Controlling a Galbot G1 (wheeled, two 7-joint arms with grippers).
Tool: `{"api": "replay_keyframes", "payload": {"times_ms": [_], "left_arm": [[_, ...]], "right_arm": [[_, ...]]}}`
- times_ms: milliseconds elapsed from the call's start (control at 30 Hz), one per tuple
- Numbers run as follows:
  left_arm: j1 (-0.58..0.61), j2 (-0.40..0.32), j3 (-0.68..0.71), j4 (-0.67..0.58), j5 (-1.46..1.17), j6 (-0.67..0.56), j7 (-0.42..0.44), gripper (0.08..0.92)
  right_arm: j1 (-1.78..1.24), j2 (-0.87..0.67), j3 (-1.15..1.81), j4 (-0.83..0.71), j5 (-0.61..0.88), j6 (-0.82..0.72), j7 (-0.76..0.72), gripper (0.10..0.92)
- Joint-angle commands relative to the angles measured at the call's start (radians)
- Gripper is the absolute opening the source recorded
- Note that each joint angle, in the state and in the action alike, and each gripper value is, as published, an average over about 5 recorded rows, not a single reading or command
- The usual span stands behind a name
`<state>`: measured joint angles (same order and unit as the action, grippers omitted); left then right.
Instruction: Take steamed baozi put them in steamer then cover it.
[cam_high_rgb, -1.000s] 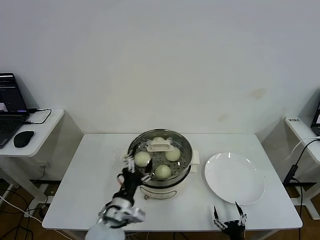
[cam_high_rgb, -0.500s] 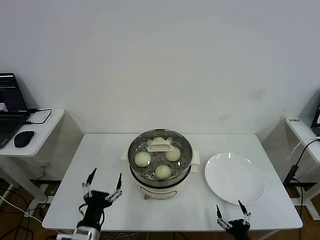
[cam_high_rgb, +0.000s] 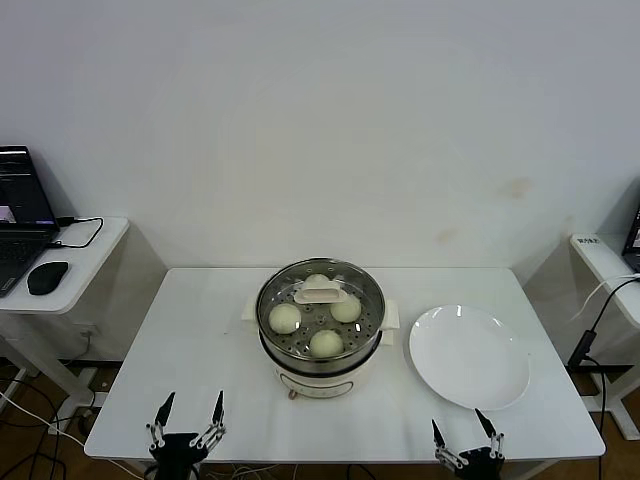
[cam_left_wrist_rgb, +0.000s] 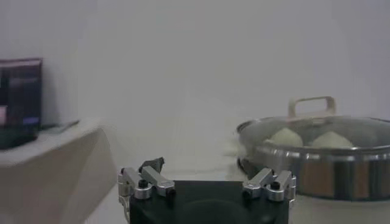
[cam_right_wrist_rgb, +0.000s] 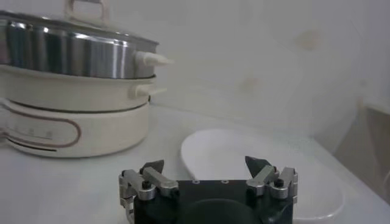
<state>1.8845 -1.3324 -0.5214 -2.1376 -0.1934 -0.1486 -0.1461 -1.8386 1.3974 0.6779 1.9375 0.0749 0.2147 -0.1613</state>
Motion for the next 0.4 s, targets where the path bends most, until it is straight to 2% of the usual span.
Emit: {"api": "replay_keyframes", "payload": {"times_ms": [33,400], "left_arm": [[0.071,-0.02,-0.001,0.035,-0.053,-0.047,0.022,0.823],[0.07,-0.016,-0.002,0.054,-0.022,-0.043,0.027,0.823]], "right_arm": [[-0.052,-0.022,-0.002,0.071,0.04,-0.045,-0.002,0.823],[-0.071,-0.031,-0.003,0.111,0.03,-0.098,0.036,0.823]]}}
